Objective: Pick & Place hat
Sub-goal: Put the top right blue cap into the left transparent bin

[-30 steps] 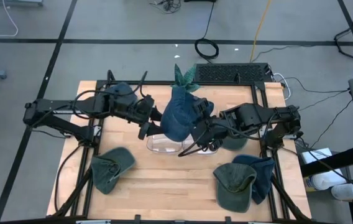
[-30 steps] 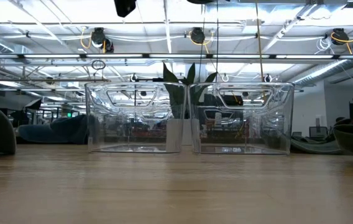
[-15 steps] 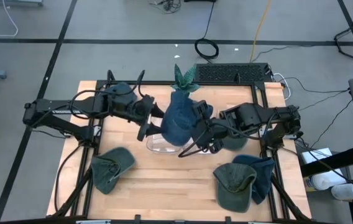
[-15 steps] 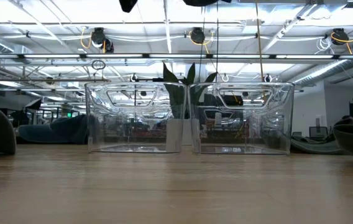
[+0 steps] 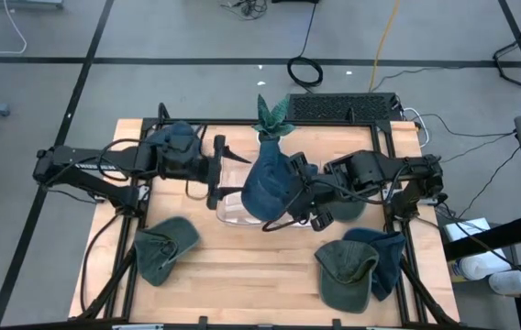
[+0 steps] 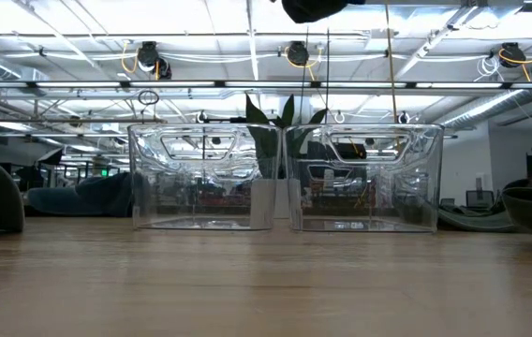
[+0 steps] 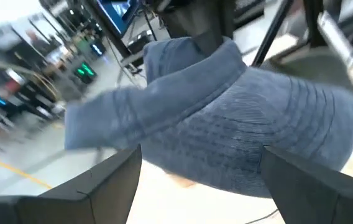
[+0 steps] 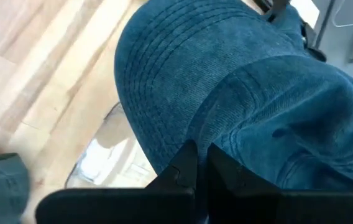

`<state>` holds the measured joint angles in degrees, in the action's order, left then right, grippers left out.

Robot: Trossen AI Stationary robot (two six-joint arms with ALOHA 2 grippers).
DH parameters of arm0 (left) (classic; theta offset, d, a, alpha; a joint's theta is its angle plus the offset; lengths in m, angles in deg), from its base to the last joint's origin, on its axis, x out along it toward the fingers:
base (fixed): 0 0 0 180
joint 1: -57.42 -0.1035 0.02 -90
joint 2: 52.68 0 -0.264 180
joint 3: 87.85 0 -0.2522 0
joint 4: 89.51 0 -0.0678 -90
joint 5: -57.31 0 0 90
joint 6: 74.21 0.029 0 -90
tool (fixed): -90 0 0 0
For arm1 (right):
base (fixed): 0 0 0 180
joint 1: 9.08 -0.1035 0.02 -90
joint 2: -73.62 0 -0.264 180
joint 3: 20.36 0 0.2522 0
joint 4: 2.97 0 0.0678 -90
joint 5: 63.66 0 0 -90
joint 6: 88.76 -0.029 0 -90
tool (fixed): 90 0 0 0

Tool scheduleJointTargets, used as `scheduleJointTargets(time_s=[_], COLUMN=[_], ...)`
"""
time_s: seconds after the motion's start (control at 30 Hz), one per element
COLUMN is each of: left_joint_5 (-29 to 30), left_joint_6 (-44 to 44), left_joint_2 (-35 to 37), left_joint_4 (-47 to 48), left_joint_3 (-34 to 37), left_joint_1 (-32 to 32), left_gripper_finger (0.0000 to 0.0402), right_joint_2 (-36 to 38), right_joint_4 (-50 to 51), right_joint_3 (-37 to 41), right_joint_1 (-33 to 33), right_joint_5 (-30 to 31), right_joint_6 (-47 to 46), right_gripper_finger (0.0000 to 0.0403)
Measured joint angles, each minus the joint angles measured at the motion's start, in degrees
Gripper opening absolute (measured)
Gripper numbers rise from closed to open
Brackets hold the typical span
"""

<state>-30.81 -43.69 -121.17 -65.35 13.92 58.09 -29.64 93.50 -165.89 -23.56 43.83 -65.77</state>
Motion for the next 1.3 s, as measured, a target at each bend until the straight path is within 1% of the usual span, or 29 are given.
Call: scheduleJointTargets(time_s=[0.2,0.27,0.33,0.5,0.73,0.87,0.93,1.0,1.1,1.17,1.23,1.3], left_joint_5=[14.04,17.51,19.31,20.05,18.78,17.54,17.50,17.51,17.54,17.43,17.01,15.86], left_joint_6=[13.47,17.33,19.71,22.04,20.99,18.59,16.45,14.84,14.34,13.68,11.70,10.41], left_joint_2=[-0.55,-0.58,-1.04,-1.21,-1.27,-1.29,-1.66,-2.63,-3.08,-3.88,-4.99,-6.65], left_joint_4=[0.21,0.00,-0.64,-0.25,0.96,5.66,7.45,7.33,7.18,7.01,9.69,10.09], left_joint_3=[0.02,0.02,0.02,0.07,0.07,0.07,0.07,0.07,0.09,-0.64,-1.47,-2.87], left_joint_1=[5.62,7.51,8.73,9.98,9.97,10.01,9.86,9.43,9.60,9.58,9.48,9.33], left_gripper_finger=[0.0324,0.0324,0.0324,0.0324,0.0324,0.0324,0.0324,0.0324,0.0324,0.0324,0.0324,0.0324], right_joint_2=[0.00,0.00,0.00,0.00,0.00,-0.04,-0.04,-0.04,-0.04,-0.04,-0.04,-0.04], right_joint_4=[-0.19,-0.43,-1.04,-4.18,-8.66,-11.69,-13.75,-14.66,-16.33,-17.24,-18.05,-17.77], right_joint_3=[0.00,0.00,0.04,2.24,9.47,12.98,13.59,13.69,13.75,13.75,13.75,13.75], right_joint_1=[2.22,3.05,3.72,4.69,6.32,7.19,7.49,7.70,7.74,7.79,7.78,7.78], right_joint_5=[-5.31,-7.11,-8.93,-11.89,-11.78,-11.64,-11.63,-11.70,-12.13,-13.23,-13.25,-13.27], right_joint_6=[0.05,0.15,0.74,4.22,7.46,9.61,10.18,11.07,12.43,12.73,12.75,12.75], right_gripper_finger=[0.0000,0.0000,0.0000,0.0000,0.0000,0.0000,0.0000,0.0000,0.0000,0.0000,0.0000,0.0000])
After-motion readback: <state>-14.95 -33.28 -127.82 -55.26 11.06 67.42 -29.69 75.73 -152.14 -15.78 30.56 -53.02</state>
